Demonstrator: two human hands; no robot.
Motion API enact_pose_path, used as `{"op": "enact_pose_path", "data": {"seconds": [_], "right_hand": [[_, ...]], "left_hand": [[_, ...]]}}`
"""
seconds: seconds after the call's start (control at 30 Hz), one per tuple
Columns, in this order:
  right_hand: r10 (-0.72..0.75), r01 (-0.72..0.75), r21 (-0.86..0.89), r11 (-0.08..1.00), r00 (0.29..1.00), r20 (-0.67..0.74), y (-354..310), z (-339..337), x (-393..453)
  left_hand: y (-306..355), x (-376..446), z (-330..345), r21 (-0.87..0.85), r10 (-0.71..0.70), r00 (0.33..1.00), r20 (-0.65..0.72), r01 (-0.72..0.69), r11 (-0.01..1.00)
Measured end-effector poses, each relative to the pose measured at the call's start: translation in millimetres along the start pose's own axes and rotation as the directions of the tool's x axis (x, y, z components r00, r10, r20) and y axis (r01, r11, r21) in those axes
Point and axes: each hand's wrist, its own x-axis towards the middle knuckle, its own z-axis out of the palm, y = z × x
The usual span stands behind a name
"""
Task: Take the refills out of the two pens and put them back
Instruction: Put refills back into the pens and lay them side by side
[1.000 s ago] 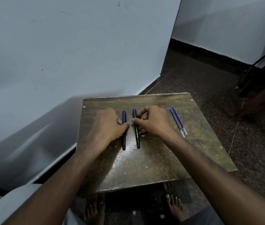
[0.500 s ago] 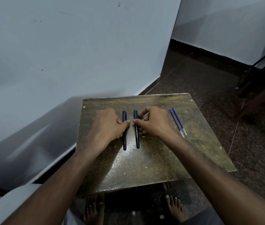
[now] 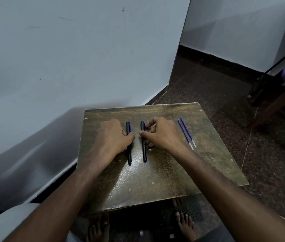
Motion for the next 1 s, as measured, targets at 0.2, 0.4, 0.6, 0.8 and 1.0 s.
{"op": "enact_pose_path", "data": {"seconds": [0.2,0.4,0.6,0.8,1.0], "right_hand": [[0.014,-0.014,0.0,1.0,1.0,0.004,-2,-1,-1],[-0.047,0.048,0.01,0.999,0.993,-0.112,-6,-5,-5],[-0.107,0.098,-0.058,0.993,0.979,-0.175,-7,-14,-6],[-0.086,0.079,-0.073,0.994,0.992,-0.096,-3,-13,-7],[-0.076,0.071,-0.064,0.995,0.994,-0.075,-2,-14,-7]], "left_hand": [[-6,6,1,-0.028,0.003,1.0,-0.02,-0.004,1.0],[-1,2,-1,-0.282,-0.006,0.997,0.071,0.025,0.959],[-5,2,-3,-0.3,-0.015,0.998,0.055,0.031,0.953],[-5,5,8,-0.242,-0.003,0.998,0.07,0.019,0.97],[-7,7,10,-0.234,0.004,0.998,0.056,0.009,0.972]]}}
